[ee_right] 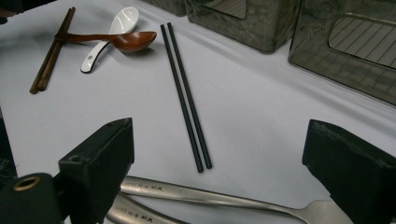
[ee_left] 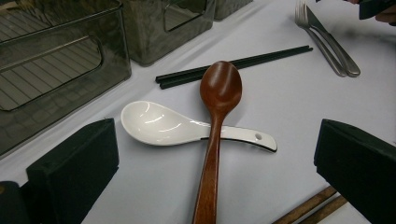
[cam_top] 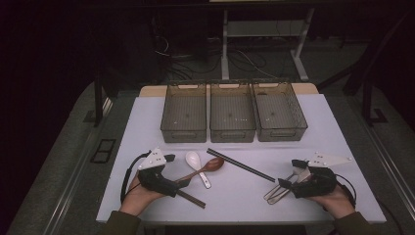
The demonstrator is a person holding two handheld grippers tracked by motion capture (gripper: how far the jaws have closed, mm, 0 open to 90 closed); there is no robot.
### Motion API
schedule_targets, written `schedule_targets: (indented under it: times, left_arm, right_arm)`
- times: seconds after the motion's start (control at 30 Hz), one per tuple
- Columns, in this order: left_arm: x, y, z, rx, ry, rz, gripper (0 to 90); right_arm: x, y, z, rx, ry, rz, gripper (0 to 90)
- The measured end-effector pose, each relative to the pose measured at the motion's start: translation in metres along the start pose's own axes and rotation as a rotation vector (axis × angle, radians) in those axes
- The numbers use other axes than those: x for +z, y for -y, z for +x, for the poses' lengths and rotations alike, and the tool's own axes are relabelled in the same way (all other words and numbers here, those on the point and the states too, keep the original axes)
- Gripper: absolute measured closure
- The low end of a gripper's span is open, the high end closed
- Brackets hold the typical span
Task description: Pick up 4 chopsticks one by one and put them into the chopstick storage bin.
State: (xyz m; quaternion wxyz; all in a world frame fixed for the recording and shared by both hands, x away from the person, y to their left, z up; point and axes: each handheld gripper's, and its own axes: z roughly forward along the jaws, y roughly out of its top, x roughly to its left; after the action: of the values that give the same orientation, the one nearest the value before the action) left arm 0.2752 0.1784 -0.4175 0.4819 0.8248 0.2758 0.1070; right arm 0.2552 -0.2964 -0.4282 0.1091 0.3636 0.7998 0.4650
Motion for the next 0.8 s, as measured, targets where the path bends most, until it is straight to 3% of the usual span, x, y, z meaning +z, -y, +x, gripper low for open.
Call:
schedule_targets:
  times: [0.47,0.8]
  left_arm:
    - [-0.002,0.002,-0.004,-0.007,-0.002,-0.001,0.0]
    - [-0.004,0.004,-0.004,-0.005,0.001,-0.002,0.0]
  right_arm:
    - [0.000,-0.007,0.001,-0.007,-0.019,0.024,8.6]
    - [0.006,-0.018,0.003,-0.017,0.001,0.052,8.7]
